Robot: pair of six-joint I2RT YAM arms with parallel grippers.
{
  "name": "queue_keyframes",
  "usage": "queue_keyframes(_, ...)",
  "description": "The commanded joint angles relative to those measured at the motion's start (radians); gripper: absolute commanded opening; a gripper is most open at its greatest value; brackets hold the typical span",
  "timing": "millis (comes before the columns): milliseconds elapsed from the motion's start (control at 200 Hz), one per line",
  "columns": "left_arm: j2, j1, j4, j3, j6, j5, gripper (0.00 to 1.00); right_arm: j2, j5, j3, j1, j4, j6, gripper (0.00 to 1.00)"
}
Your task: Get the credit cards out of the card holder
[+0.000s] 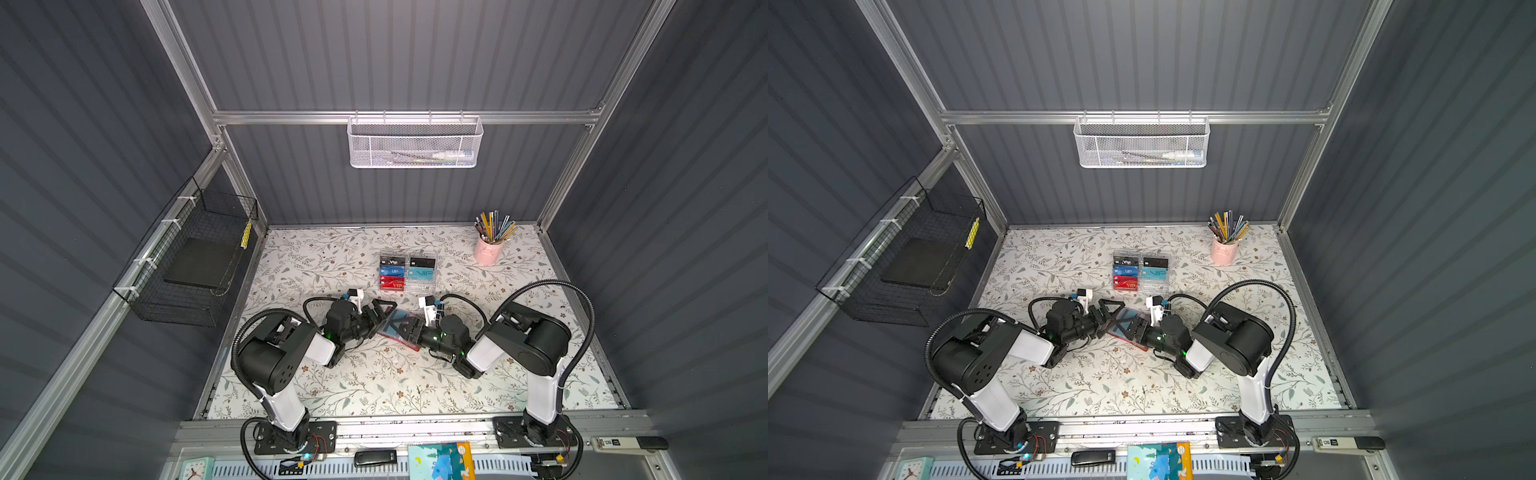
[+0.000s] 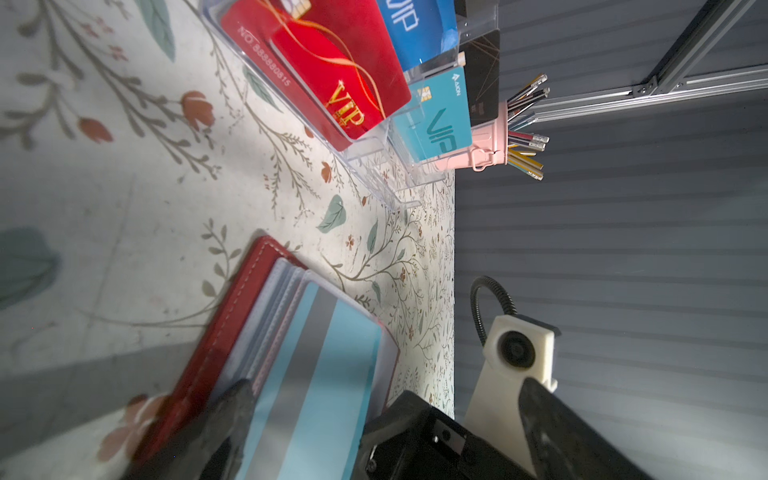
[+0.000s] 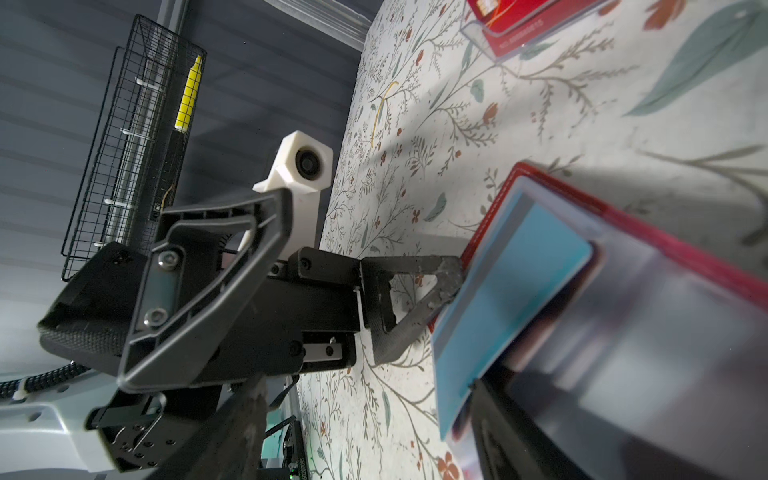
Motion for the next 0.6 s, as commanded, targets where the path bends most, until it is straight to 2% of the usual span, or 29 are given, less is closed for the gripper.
queue_keyframes(0,0.050,-0.020,-0.150,-0.052,-0.041,0.057,1.00,0.013,0.054,0.027,-0.004,0.009,0.003,0.75)
queue_keyframes(595,0.059,-0.021,-0.126,-0.054,-0.055,0.057,1.00,0.082,0.020,0.044,-0.012,0.065,0.026,0.66)
